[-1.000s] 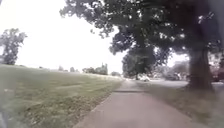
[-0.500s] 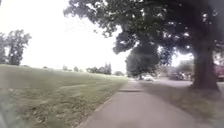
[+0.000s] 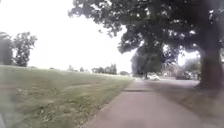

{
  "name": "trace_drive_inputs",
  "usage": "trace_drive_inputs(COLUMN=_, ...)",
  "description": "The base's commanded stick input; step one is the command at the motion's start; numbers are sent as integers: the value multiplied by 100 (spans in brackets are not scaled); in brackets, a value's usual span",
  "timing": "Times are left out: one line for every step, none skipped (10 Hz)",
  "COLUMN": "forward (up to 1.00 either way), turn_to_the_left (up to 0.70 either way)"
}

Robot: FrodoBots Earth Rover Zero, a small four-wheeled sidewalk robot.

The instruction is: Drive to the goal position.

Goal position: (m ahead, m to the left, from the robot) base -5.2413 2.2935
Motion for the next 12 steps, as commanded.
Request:
trace_drive_inputs(forward=0, turn_to_the_left=100)
trace_drive_inputs(forward=0, turn_to_the_left=100)
trace_drive_inputs(forward=0, turn_to_the_left=100)
trace_drive_inputs(forward=0, turn_to_the_left=100)
trace_drive_inputs(forward=0, turn_to_the_left=100)
trace_drive_inputs(forward=0, turn_to_the_left=100)
trace_drive_inputs(forward=0, turn_to_the_left=100)
trace_drive_inputs(forward=0, turn_to_the_left=100)
trace_drive_inputs(forward=0, turn_to_the_left=100)
trace_drive_inputs(forward=0, turn_to_the_left=100)
trace_drive_inputs(forward=0, turn_to_the_left=100)
trace_drive_inputs(forward=0, turn_to_the_left=100)
